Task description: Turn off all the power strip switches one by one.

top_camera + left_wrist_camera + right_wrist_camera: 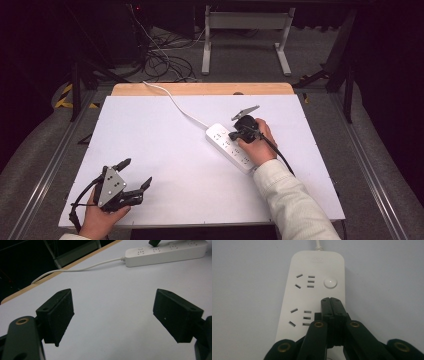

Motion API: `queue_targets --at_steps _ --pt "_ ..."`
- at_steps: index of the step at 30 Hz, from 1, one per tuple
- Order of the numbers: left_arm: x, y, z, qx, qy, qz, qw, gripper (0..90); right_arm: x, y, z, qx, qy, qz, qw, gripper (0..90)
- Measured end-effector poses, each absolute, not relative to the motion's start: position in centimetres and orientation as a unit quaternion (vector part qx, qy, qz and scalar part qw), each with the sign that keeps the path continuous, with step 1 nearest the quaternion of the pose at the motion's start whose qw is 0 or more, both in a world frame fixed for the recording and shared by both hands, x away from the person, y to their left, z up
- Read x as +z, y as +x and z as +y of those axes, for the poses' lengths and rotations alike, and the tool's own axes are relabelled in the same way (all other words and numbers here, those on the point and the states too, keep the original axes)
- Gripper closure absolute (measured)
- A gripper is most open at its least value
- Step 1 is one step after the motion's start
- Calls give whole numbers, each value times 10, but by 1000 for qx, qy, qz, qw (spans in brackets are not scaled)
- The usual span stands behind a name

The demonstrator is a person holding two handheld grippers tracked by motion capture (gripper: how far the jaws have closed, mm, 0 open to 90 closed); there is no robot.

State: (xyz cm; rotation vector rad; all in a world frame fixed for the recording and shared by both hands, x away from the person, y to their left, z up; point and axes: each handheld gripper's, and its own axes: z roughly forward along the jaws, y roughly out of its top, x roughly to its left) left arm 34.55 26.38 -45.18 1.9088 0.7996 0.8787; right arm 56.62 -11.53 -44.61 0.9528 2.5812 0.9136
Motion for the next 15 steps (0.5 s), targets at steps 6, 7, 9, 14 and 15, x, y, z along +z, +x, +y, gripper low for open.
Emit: queue_targets --at_steps 6,7,9,14,15 --pt "-452 345 263 353 766 319 431 177 -445 565 -112 303 317 889 132 900" --pt "-452 345 263 354 766 319 431 177 -445 565 -112 301 320 888 133 900" --pt "-452 345 263 354 766 319 431 177 -445 566 -112 303 327 886 127 900" --pt "-452 345 263 354 766 319 431 177 -445 566 -113 304 331 885 121 900" --pt "-452 344 263 354 766 319 431 177 -445 567 -114 305 333 884 120 900"
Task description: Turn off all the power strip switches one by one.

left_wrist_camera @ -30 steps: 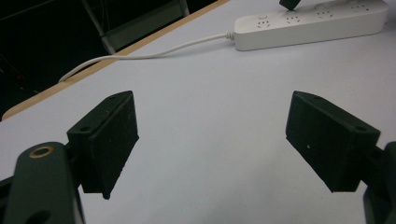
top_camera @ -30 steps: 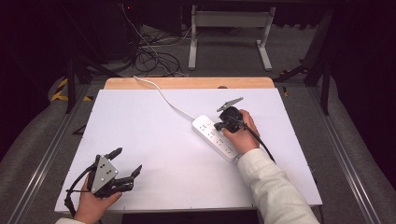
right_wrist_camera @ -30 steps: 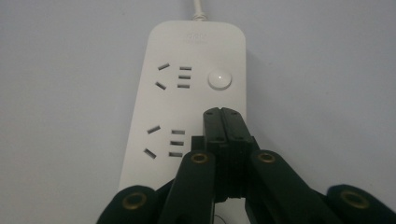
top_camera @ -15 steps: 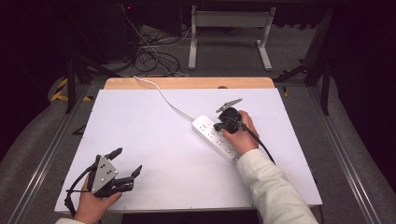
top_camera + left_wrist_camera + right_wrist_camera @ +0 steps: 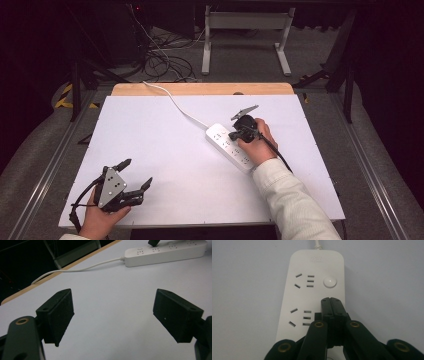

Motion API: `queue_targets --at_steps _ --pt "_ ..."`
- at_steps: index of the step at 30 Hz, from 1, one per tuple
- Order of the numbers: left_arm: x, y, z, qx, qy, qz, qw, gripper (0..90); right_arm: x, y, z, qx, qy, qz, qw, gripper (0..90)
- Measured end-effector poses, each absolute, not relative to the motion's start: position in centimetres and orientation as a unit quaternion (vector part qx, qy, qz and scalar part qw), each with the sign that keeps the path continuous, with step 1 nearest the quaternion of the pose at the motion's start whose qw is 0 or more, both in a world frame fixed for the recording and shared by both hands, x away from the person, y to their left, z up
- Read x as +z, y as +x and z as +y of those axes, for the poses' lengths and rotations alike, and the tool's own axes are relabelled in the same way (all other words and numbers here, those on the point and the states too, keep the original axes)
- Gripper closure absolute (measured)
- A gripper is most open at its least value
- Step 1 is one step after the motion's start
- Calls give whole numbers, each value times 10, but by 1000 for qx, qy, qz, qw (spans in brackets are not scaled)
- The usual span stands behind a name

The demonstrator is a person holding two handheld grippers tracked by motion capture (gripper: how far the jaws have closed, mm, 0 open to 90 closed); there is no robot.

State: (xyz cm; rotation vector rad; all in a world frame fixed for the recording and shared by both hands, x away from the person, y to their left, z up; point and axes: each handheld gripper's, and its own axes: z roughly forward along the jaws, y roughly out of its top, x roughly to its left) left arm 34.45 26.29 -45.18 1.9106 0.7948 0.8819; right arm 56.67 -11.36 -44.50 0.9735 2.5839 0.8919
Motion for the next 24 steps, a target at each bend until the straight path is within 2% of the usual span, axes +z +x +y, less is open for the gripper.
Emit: queue_targets --at_steps 11,14,16,24 --pt "-451 344 262 354 766 318 432 177 -446 567 -114 305 339 883 116 900" --pt "-451 345 263 354 765 319 432 177 -432 557 -111 311 310 883 164 900" --pt "-452 346 263 350 765 324 433 177 -415 552 -116 377 315 856 164 900" --pt "-452 345 263 352 766 321 431 177 -412 557 -113 370 309 863 150 900"
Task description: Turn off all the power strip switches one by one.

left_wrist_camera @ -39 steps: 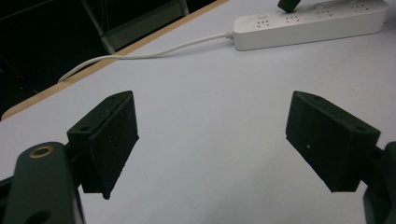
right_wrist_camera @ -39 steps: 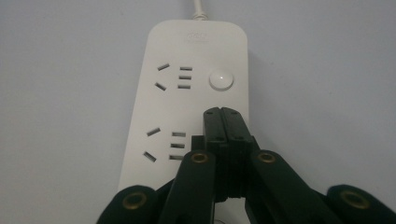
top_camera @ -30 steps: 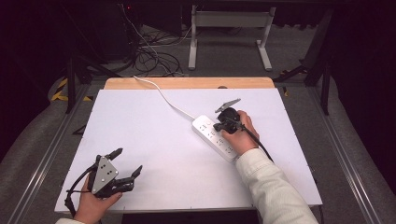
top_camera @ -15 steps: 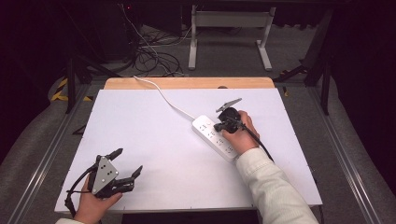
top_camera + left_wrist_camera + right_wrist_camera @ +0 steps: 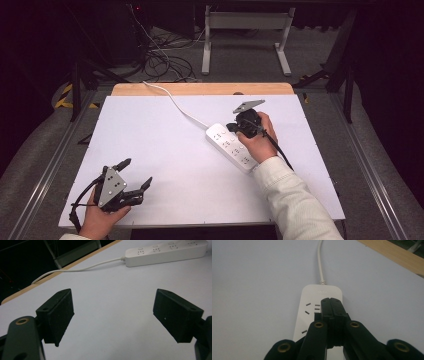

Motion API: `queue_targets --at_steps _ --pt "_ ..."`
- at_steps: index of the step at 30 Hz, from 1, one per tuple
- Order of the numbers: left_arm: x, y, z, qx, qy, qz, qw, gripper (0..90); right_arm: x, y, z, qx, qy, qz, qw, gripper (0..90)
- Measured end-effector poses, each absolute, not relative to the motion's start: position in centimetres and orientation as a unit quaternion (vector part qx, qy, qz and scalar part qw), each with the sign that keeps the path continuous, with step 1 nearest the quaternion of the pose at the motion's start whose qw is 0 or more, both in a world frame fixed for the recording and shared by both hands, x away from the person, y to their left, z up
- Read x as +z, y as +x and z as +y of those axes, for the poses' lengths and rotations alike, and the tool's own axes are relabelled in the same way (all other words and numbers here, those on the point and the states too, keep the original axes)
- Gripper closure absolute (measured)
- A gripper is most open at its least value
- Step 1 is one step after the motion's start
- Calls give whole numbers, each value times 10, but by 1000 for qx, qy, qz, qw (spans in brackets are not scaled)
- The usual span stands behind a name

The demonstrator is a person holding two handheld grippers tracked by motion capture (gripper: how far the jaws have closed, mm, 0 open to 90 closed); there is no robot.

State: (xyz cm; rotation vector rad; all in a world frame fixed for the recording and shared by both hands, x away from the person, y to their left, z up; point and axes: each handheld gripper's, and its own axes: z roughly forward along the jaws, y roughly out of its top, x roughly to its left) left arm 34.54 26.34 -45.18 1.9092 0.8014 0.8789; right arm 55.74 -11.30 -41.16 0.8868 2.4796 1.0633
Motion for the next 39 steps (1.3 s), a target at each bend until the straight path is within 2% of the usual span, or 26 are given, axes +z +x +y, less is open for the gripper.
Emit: queue_targets --at_steps 12,21,39 --pt "-452 345 264 353 765 320 432 177 -411 568 -104 373 311 861 149 900" --pt "-452 345 265 352 766 320 432 177 -430 580 -97 353 305 873 141 900" --pt "-452 346 265 351 766 321 433 177 -446 591 -93 337 319 876 130 900"
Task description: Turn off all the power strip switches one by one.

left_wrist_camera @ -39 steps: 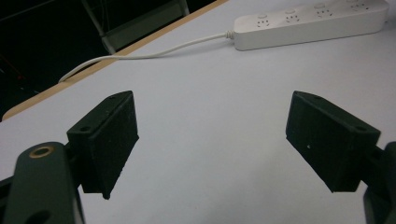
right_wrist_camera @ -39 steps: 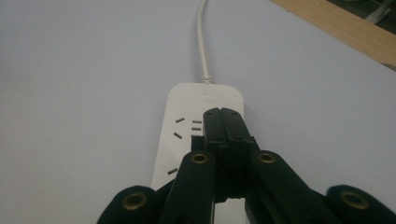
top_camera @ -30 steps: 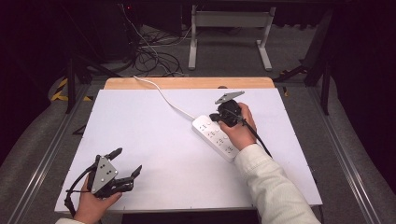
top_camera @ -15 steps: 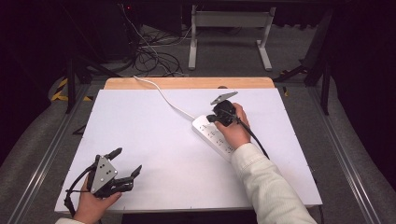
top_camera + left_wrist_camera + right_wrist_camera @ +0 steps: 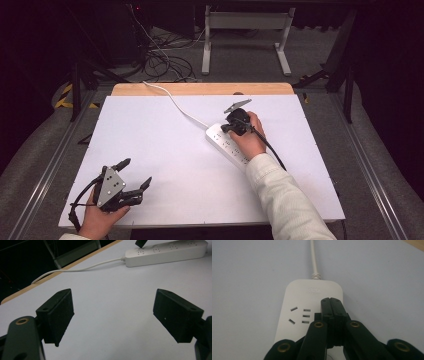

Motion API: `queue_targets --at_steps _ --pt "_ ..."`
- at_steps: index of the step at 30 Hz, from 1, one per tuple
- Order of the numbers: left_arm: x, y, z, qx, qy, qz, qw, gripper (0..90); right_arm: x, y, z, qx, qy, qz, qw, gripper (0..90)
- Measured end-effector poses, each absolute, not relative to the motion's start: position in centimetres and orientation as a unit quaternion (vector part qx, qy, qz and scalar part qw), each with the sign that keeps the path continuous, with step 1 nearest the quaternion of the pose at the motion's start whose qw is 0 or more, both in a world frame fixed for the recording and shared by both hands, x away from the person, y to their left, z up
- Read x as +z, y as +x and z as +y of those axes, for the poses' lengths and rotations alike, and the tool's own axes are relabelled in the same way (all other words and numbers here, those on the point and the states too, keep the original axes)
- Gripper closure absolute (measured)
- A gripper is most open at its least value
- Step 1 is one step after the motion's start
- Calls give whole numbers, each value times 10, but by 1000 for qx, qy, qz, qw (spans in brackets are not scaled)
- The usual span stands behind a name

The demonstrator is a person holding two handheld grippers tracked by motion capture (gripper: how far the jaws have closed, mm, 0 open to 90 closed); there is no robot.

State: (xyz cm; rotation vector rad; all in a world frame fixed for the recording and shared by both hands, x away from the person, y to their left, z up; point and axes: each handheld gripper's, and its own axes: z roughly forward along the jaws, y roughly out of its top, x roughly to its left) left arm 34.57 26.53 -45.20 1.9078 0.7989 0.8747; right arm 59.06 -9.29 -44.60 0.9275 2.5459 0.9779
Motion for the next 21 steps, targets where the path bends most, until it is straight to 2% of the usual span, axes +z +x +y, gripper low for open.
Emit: queue_targets --at_steps 21 --pt "-453 346 264 350 768 320 431 176 -449 589 -88 330 328 874 138 900"
